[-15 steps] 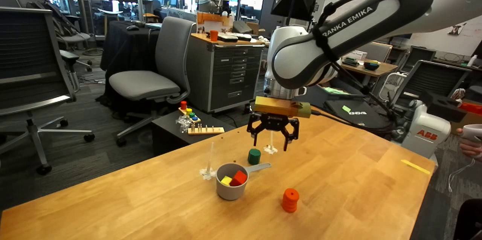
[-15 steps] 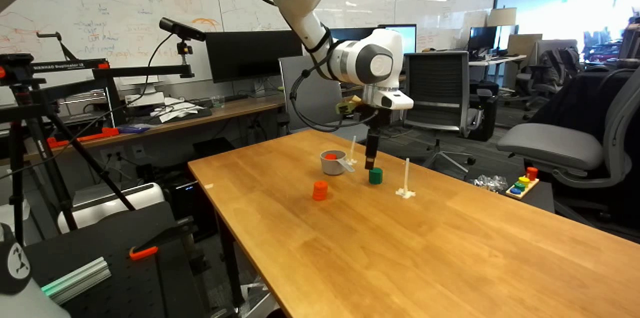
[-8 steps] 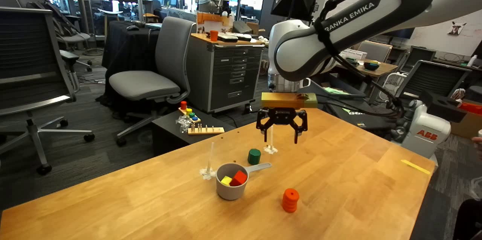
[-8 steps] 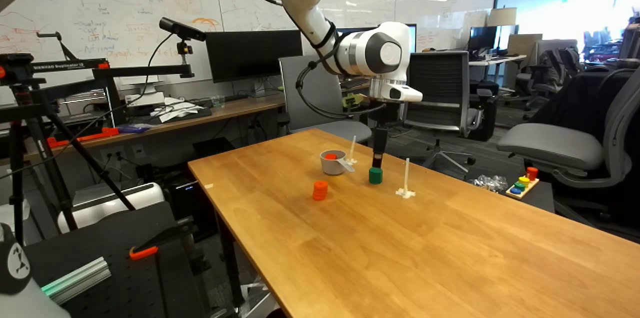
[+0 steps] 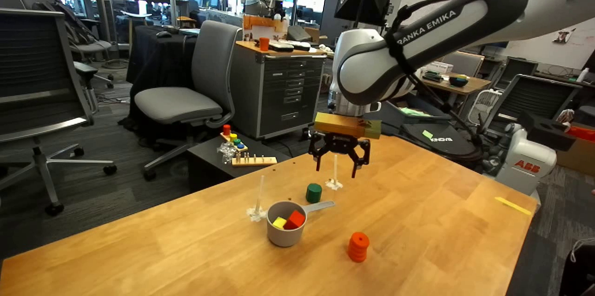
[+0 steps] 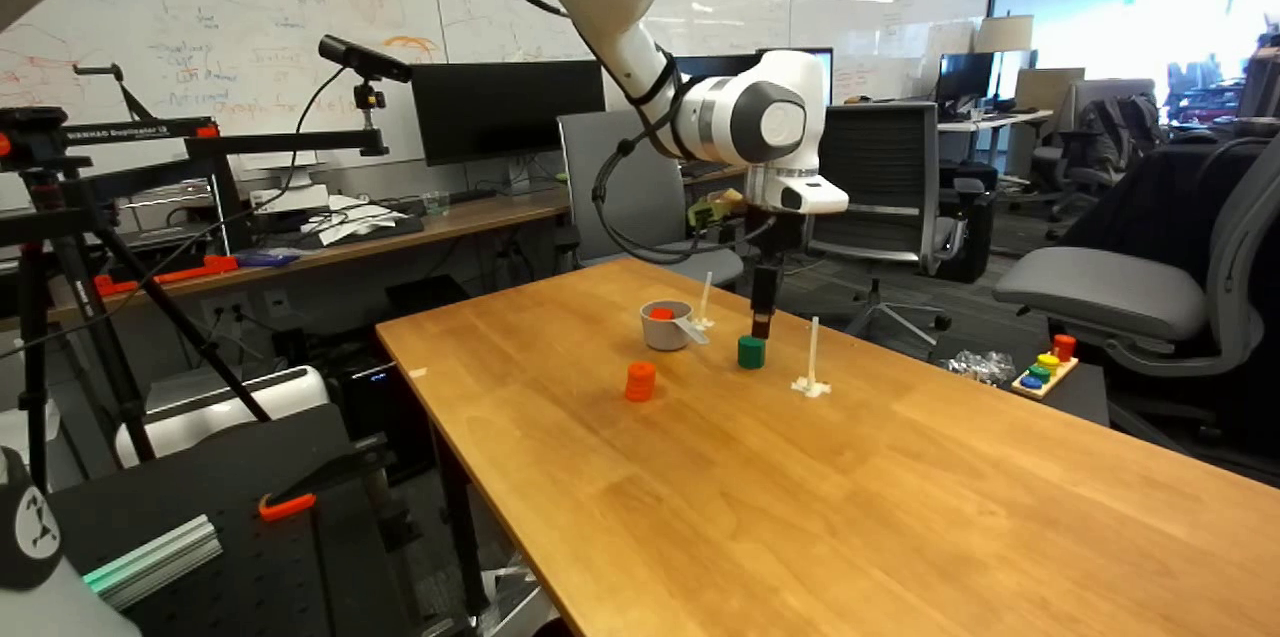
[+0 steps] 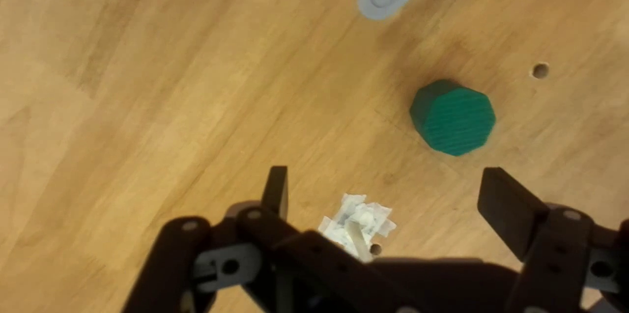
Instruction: Put the orange block on the yellow block then put both blocks in the gray pot, then put the green block in the gray pot
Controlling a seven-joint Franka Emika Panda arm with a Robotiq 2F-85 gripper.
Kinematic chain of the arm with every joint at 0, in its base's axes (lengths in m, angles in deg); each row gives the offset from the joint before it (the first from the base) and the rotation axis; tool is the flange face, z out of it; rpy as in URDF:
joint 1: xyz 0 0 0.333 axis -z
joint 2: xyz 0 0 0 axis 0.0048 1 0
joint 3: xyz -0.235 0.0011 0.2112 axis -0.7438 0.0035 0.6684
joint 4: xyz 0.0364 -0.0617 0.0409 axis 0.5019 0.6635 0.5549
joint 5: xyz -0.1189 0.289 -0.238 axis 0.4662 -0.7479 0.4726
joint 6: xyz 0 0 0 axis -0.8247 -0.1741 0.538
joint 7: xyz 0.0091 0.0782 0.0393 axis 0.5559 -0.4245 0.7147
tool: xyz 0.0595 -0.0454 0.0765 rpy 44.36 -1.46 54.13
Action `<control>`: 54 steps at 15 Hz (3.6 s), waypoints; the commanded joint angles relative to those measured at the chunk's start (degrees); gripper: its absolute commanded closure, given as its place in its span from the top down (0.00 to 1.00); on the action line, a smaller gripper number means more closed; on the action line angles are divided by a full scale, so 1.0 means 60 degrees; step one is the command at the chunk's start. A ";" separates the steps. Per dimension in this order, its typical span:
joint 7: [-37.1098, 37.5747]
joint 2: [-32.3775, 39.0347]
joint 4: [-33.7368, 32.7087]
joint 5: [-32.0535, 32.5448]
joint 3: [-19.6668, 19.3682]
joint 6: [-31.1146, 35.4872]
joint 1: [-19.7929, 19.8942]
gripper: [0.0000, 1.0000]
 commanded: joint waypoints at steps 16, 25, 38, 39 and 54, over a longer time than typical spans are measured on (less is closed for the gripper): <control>0.2710 0.1140 -0.0525 -0.0984 0.0626 0.2601 -0.0101 1.00; 0.3250 0.1446 -0.0608 -0.0930 0.0659 0.2368 0.0044 0.74; 0.3644 0.1300 -0.0875 -0.0809 0.0586 0.2307 -0.0249 0.17; 0.3688 0.1249 -0.0920 -0.0786 0.0589 0.2313 -0.0336 0.17; 0.4534 0.0725 -0.1102 -0.0699 0.0651 0.2522 -0.1272 0.17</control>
